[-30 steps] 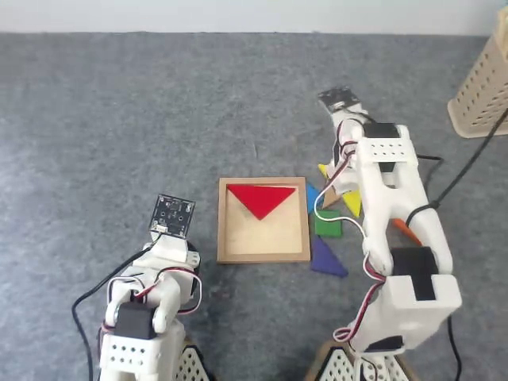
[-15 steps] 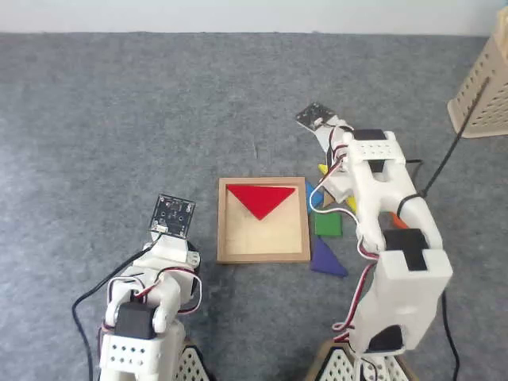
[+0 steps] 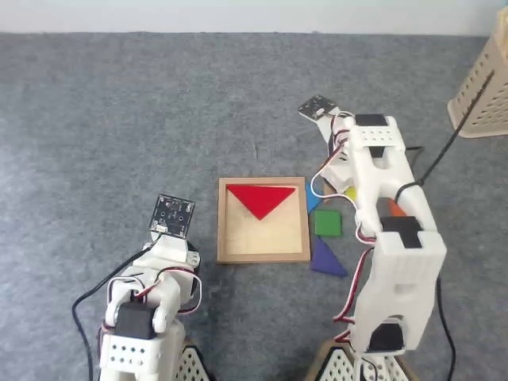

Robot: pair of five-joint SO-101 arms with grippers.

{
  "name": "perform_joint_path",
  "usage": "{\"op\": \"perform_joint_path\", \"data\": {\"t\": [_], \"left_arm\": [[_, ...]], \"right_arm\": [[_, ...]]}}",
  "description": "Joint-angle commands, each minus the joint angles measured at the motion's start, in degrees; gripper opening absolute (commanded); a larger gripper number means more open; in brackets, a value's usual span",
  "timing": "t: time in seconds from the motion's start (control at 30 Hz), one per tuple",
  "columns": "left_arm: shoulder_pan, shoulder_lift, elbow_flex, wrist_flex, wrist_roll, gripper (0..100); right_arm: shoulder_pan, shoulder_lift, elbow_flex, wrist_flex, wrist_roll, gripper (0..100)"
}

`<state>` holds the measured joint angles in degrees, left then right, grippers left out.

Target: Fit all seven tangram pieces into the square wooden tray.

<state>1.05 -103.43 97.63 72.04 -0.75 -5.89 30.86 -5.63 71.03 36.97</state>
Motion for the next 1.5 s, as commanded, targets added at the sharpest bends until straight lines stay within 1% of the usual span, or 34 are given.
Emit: {"op": "perform_joint_path", "data": {"t": [0.0,0.13,0.33,0.5,0.57,0.7,0.73,0.83,0.9,1.03,1.1,1.27,1.47], "left_arm": [[-0.1,-1.2,-1.1,0.4,0.4,1],[-0.1,-1.2,-1.1,0.4,0.4,1],[-0.1,-1.2,-1.1,0.4,0.4,1],[-0.1,-1.2,-1.1,0.4,0.4,1],[-0.1,-1.2,-1.1,0.4,0.4,1],[-0.1,-1.2,-1.1,0.4,0.4,1],[-0.1,-1.2,-1.1,0.4,0.4,1],[-0.1,-1.2,-1.1,0.4,0.4,1],[-0.1,-1.2,-1.1,0.4,0.4,1],[-0.1,-1.2,-1.1,0.4,0.4,1],[-0.1,-1.2,-1.1,0.4,0.4,1],[-0.1,-1.2,-1.1,0.4,0.4,1],[-0.1,-1.2,-1.1,0.4,0.4,1]], "right_arm": [[1.7,2.7,-2.4,2.9,-0.8,28.8],[2.2,5.5,-5.4,7.5,-1.6,28.5],[6.3,5.6,-5.5,9.1,-8.2,28.3],[8.9,2.9,-5.5,9.5,-13.5,21.4],[9.0,2.4,-5.5,10.2,-14.9,22.3],[8.3,2.2,-5.7,9.8,-14.8,27.8],[8.3,2.1,-5.9,9.6,-14.4,29.0],[8.7,1.3,-6.4,10.2,-8.4,31.3],[8.8,0.3,-6.7,9.6,-5.7,31.8],[7.3,-1.3,-6.8,6.1,-0.1,32.1],[6.5,-1.0,-6.8,4.8,2.7,34.6],[6.0,0.9,-6.8,1.5,6.5,41.3],[5.8,3.4,-6.8,-0.7,12.2,41.4]]}}
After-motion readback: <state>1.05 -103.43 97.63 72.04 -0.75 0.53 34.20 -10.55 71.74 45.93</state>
